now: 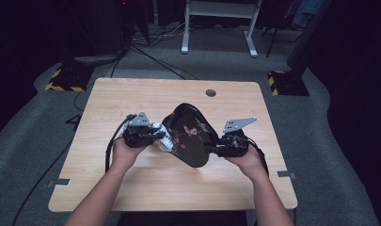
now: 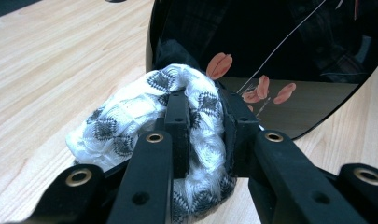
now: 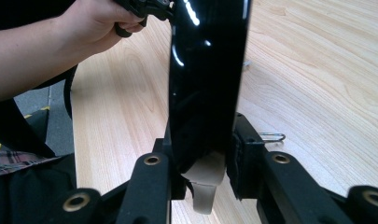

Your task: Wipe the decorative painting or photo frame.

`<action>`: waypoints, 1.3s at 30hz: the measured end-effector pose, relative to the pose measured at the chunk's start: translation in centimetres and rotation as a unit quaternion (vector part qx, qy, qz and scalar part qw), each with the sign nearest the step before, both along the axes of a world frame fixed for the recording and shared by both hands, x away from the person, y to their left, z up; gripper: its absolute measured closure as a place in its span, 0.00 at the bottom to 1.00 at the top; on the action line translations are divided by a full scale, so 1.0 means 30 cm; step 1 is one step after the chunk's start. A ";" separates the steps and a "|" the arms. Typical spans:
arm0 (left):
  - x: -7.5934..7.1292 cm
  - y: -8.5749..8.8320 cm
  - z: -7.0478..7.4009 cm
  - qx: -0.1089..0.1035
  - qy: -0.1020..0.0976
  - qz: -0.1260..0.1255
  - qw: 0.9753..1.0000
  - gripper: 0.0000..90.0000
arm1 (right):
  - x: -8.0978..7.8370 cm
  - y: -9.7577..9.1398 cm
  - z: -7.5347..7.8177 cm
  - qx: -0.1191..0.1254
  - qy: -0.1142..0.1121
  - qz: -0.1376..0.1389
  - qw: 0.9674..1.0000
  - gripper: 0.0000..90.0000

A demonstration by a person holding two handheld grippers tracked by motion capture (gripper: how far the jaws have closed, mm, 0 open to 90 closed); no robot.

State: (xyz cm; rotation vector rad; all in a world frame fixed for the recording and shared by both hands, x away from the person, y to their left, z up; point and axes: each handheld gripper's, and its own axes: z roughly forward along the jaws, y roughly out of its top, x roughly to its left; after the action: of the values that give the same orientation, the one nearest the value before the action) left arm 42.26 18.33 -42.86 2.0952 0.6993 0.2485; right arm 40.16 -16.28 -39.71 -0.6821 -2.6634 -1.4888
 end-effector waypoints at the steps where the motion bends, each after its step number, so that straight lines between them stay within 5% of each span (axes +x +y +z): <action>1: 0.002 -0.002 -0.010 -0.002 0.010 -0.001 1.000 0.84 | 0.000 0.000 0.000 0.000 0.000 0.000 1.000 0.80; 10: 0.005 -0.041 -0.094 0.026 0.047 -0.021 0.998 0.84 | 0.001 -0.002 0.001 0.000 0.003 -0.005 1.000 0.80; 13: 0.000 -0.045 -0.080 0.028 0.035 -0.018 0.999 0.84 | 0.003 -0.005 0.001 -0.001 0.006 -0.007 1.000 0.80; 15: -0.011 -0.046 -0.038 0.008 0.014 -0.015 1.000 0.84 | 0.003 -0.005 0.001 -0.001 0.008 -0.007 1.000 0.80; 19: -0.026 -0.064 -0.023 0.020 -0.002 -0.017 1.000 0.84 | 0.006 -0.005 0.000 0.002 0.012 -0.006 1.000 0.80; 26: -0.015 -0.079 -0.101 0.030 0.040 -0.030 0.998 0.84 | 0.005 -0.004 0.002 0.001 0.012 -0.008 1.000 0.80; 33: -0.046 -0.099 -0.016 0.013 -0.008 -0.033 0.999 0.84 | 0.006 -0.005 0.001 0.002 0.013 -0.006 1.000 0.80; 36: -0.048 -0.103 -0.016 0.007 -0.006 -0.036 0.999 0.84 | 0.009 -0.007 -0.001 0.005 0.016 -0.005 1.000 0.80; 39: -0.039 -0.113 -0.051 0.012 0.017 -0.046 0.999 0.84 | 0.010 -0.007 -0.001 0.006 0.018 -0.007 1.000 0.80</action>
State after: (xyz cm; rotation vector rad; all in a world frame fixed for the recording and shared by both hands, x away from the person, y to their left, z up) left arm 41.09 14.93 -44.40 2.1519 0.6200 0.1717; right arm 40.47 -16.49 -39.74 -0.7202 -2.6268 -1.4798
